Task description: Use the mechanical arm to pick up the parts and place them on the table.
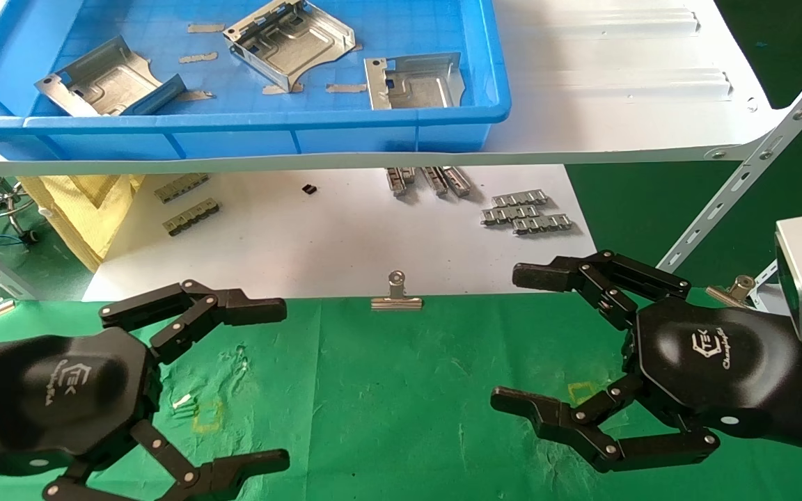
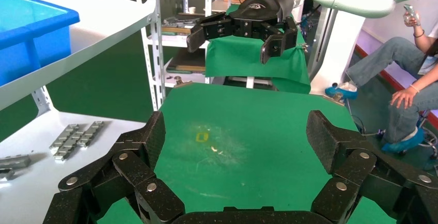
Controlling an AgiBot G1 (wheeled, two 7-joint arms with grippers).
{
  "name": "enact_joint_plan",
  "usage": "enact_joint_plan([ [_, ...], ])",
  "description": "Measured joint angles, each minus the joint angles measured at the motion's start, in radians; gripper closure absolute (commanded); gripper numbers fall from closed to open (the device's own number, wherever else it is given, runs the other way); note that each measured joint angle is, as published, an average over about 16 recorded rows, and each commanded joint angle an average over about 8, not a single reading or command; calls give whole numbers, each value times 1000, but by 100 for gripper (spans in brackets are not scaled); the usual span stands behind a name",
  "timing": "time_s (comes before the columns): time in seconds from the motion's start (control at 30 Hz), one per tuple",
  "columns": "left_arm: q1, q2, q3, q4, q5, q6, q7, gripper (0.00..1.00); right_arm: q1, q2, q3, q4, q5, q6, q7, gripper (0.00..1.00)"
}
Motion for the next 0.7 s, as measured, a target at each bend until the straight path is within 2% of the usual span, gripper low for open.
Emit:
enact_joint_plan([
  [0.53, 0, 0, 0, 0, 0, 0, 0, 0, 0, 0, 0, 0, 0, 0, 0, 0],
  [0.57, 0, 0, 0, 0, 0, 0, 0, 0, 0, 0, 0, 0, 0, 0, 0, 2],
  [0.7, 0, 0, 0, 0, 0, 0, 0, 0, 0, 0, 0, 0, 0, 0, 0, 52],
])
